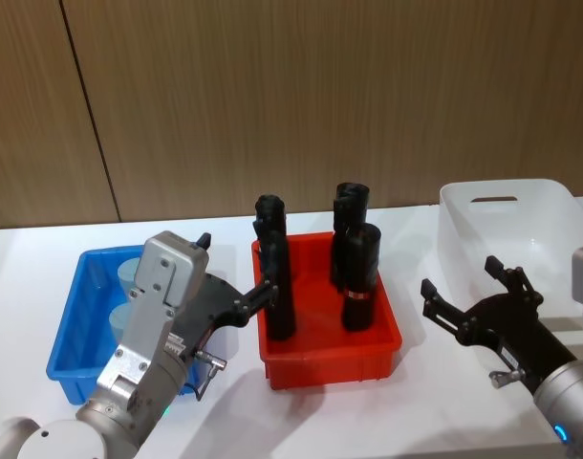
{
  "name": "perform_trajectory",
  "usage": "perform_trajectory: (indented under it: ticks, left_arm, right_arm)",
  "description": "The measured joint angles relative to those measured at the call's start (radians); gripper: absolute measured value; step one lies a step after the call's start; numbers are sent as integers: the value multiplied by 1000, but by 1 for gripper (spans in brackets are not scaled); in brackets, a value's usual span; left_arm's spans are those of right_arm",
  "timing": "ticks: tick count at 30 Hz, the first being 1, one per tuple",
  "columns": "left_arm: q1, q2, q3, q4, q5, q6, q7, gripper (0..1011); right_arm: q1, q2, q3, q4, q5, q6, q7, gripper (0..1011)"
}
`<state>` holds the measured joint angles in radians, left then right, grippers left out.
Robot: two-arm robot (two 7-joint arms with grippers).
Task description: Pick the cotton swabs from the blue box and place them into the white box.
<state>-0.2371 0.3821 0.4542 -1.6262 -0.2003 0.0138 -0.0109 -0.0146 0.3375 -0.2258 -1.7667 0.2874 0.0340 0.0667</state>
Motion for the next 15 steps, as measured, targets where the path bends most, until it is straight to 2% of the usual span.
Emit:
perform_trajectory:
  ticks: [15]
  left_arm:
    - [1,3,-3,0,-2,2,0,1004]
  right_arm:
    - [0,0,0,0,0,0,0,1002]
